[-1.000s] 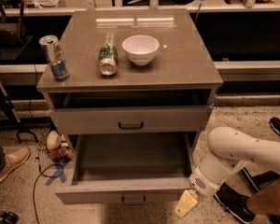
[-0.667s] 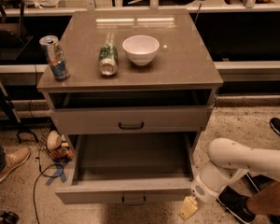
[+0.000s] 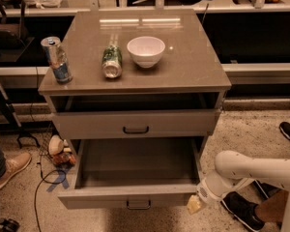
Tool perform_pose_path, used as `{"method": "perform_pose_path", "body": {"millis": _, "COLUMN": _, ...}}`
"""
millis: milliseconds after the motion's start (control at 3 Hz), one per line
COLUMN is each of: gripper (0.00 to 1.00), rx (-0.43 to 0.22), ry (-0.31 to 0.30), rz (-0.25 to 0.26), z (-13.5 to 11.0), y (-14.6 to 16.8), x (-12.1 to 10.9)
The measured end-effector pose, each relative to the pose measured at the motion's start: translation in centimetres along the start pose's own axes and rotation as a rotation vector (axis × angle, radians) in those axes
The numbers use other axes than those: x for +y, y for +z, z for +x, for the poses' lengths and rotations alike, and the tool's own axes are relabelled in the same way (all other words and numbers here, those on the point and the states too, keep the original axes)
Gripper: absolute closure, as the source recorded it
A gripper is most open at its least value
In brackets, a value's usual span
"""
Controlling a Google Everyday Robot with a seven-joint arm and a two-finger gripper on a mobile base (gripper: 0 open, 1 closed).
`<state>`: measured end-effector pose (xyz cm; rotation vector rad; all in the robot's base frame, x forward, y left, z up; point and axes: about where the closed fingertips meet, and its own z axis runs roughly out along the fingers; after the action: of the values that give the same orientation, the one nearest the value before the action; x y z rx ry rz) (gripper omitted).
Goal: Close middle drawer
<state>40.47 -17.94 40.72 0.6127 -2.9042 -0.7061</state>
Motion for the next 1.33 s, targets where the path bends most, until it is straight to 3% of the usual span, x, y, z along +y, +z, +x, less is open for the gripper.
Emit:
{"method": "perform_pose_path", "body": {"millis": 333, "gripper": 1.0, "rx": 0.0, "ry": 0.0, "rz": 0.0, "z": 0.0, "y": 0.0, "x": 0.0}}
{"method": "perform_pose_path", "body": {"millis": 667, "gripper": 1.0, "rx": -0.078, "ry": 0.022, "rz": 0.042, "z": -2.1, "y": -0.3, "x": -1.0}}
{"method": "perform_pose_path", "body": {"millis": 1000, "gripper": 1.0, "rx": -0.09, "ry": 0.026, "rz": 0.047, "z": -2.4, "y": -0.4, "x": -1.2}}
{"method": "perform_pose_path", "body": {"millis": 1333, "gripper": 1.0, "rx": -0.196, "ry": 0.016, "rz": 0.066, "z": -6.9, "y": -1.3, "x": -2.1}}
